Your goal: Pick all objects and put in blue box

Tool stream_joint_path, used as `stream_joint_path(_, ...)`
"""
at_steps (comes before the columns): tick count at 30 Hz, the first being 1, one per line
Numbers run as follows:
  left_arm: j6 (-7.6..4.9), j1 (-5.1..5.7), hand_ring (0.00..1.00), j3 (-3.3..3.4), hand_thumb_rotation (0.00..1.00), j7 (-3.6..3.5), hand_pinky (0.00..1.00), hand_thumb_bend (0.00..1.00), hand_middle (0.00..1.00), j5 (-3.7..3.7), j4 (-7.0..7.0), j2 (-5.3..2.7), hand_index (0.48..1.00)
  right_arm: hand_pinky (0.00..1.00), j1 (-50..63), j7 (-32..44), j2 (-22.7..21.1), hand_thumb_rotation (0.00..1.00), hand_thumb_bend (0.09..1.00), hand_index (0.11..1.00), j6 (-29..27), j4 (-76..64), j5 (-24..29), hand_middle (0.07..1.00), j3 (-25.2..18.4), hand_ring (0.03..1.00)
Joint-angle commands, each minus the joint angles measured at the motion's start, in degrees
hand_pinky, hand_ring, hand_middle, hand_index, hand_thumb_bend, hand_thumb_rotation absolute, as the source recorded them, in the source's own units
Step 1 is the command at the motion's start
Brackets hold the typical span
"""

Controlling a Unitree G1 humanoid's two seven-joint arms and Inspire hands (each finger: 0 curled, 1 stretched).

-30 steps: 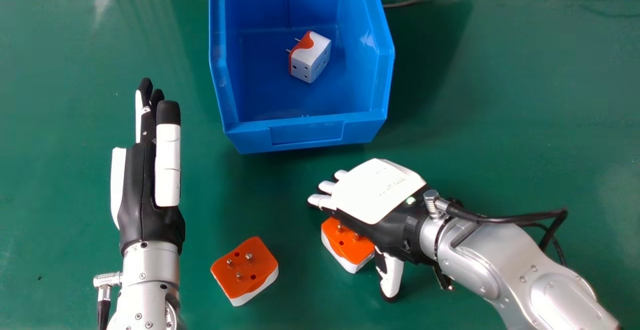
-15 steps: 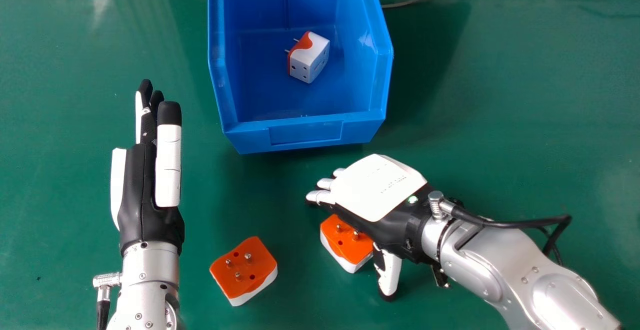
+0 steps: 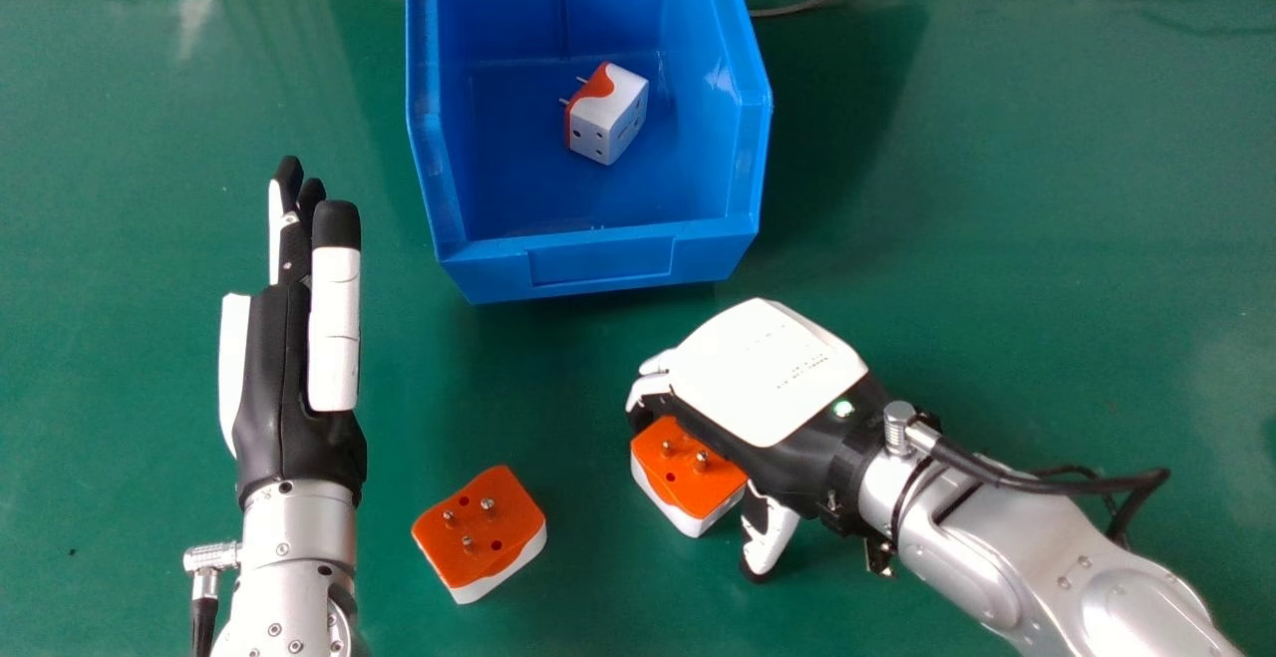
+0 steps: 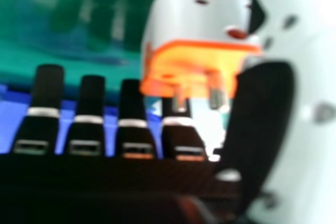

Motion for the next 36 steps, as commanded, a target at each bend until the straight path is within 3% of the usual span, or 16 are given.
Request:
stream_joint_path(1,-0.19,0.22,1.00,-0.07,1.00,0.05,1.00,0.94,1.00,0.21,-1.39,0.26,1.000,0.60,-0.2,-2.3,1.2,0.03,0.566,0.661,0.2,0.1,0.6,0.756,-0.4,0.742)
stream_joint_path(2,-0.24,0.21,1.00,-0.07,1.00,0.06,1.00,0.94,1.00,0.24,-1.36,0.24,1.000,0.60,-0.2,-2.6,1.3,0.03,0.566,0.661,0.2,0.1,0.8,0.756,-0.5,0.742)
stream_joint_path(3,-0.44,0.19,1.00,-0.04,1.00,-0.02,1.00,0.93,1.00,0.08,-1.26,0.20,1.000,0.54,-0.1,-3.0,1.2,0.03,0.556,0.634,0.0,0.2,0.9,0.702,-0.6,0.672)
stream_joint_path(8,-1.07,0.11,1.00,0.05,1.00,-0.11,1.00,0.93,1.00,-0.35,-0.90,-0.07,1.000,0.54,0.1,-4.3,1.5,0.03,0.556,0.634,-0.1,0.3,1.4,0.702,-0.9,0.672)
stream_joint_path(9,-1.04,0.12,1.00,0.06,1.00,-0.20,1.00,0.93,1.00,-0.51,-0.92,-0.11,1.000,0.50,0.1,-4.5,1.4,0.02,0.548,0.611,-0.3,0.2,1.4,0.661,-0.9,0.618)
stream_joint_path(11,-0.84,0.13,1.00,-0.03,1.00,-0.14,1.00,0.93,1.00,-0.13,-0.99,0.06,1.000,0.50,0.1,-4.9,1.4,0.02,0.548,0.611,-0.6,0.3,1.7,0.661,-1.0,0.618)
stream_joint_path(12,-0.87,0.12,1.00,-0.04,1.00,-0.09,1.00,0.93,1.00,-0.03,-0.97,0.08,1.000,0.46,0.2,-4.9,1.4,0.02,0.542,0.593,-0.6,0.3,1.9,0.626,-1.0,0.573)
stream_joint_path(16,-0.99,0.18,1.00,-0.01,1.00,-0.10,1.00,0.93,1.00,-0.27,-0.99,-0.11,1.000,0.46,0.2,-5.6,1.4,0.02,0.542,0.593,-1.1,0.6,2.0,0.626,-1.2,0.573)
stream_joint_path(20,-0.93,0.31,1.00,-0.11,1.00,0.43,1.00,0.92,1.00,0.55,-1.08,-0.01,1.000,0.43,0.4,-6.8,1.5,0.01,0.536,0.580,-1.6,0.9,2.1,0.594,-1.4,0.537)
stream_joint_path(26,-0.78,0.12,1.00,-0.02,1.00,-0.13,1.00,0.92,1.00,-0.26,-0.97,-0.04,1.000,0.40,0.5,-7.6,1.8,0.01,0.529,0.558,-1.6,1.1,2.6,0.558,-1.5,0.489)
stream_joint_path(30,-0.31,0.14,1.00,0.03,1.00,-0.20,1.00,0.92,1.00,-0.30,-1.21,0.06,1.000,0.40,0.5,-8.3,1.8,0.01,0.529,0.558,-1.9,1.3,3.0,0.558,-1.6,0.489)
stream_joint_path(34,-0.88,0.00,1.00,-0.01,1.00,0.49,1.00,0.93,1.00,0.69,-0.77,0.17,1.000,0.39,0.4,-8.7,1.9,0.01,0.527,0.549,-2.0,1.5,3.0,0.546,-1.6,0.472)
stream_joint_path(36,-0.69,-0.02,1.00,0.00,1.00,0.54,1.00,0.92,1.00,0.56,-0.85,0.07,1.000,0.38,0.4,-9.2,2.0,0.01,0.525,0.543,-2.2,1.6,3.0,0.533,-1.6,0.458)
